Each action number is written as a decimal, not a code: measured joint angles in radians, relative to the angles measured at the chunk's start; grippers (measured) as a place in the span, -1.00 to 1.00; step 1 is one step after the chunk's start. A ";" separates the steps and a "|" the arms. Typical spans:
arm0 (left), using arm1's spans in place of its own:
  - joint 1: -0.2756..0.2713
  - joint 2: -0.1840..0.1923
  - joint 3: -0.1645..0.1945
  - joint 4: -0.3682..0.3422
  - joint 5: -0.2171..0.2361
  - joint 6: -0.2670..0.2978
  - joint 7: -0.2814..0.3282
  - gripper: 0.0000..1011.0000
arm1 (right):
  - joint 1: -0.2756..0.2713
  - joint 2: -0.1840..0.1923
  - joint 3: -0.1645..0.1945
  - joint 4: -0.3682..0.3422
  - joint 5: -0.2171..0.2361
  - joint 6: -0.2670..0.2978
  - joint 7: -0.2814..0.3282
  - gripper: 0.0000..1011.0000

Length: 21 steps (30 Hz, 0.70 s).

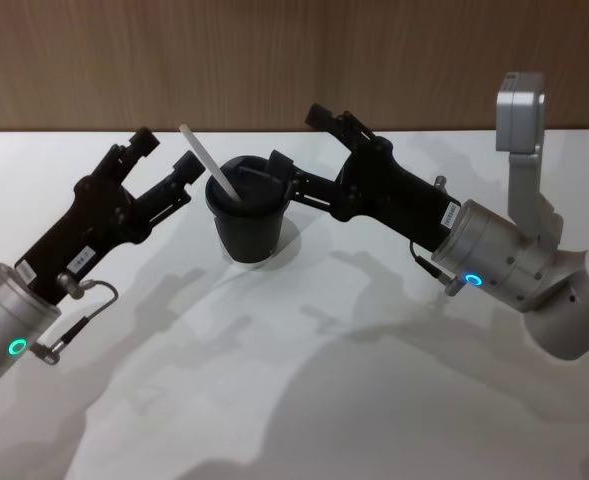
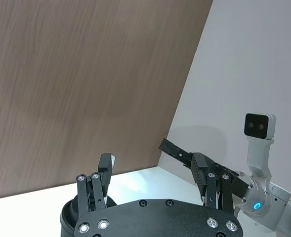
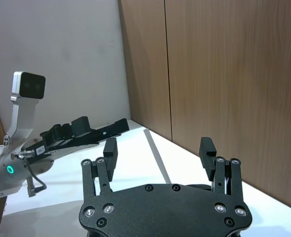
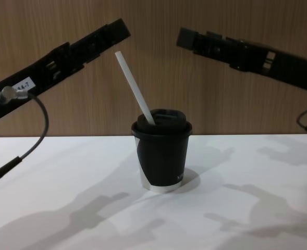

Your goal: Pick up the straw with one hand, pass it to the other hand, and insert it into the cup.

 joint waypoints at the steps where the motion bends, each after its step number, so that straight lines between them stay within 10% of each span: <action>1: 0.005 0.001 -0.001 -0.003 -0.001 -0.004 0.000 0.98 | 0.002 0.000 -0.001 0.002 0.001 -0.001 0.001 0.98; 21: 0.036 0.004 -0.008 -0.019 -0.004 -0.026 0.001 0.98 | 0.014 -0.002 -0.009 0.011 0.009 -0.007 0.009 0.98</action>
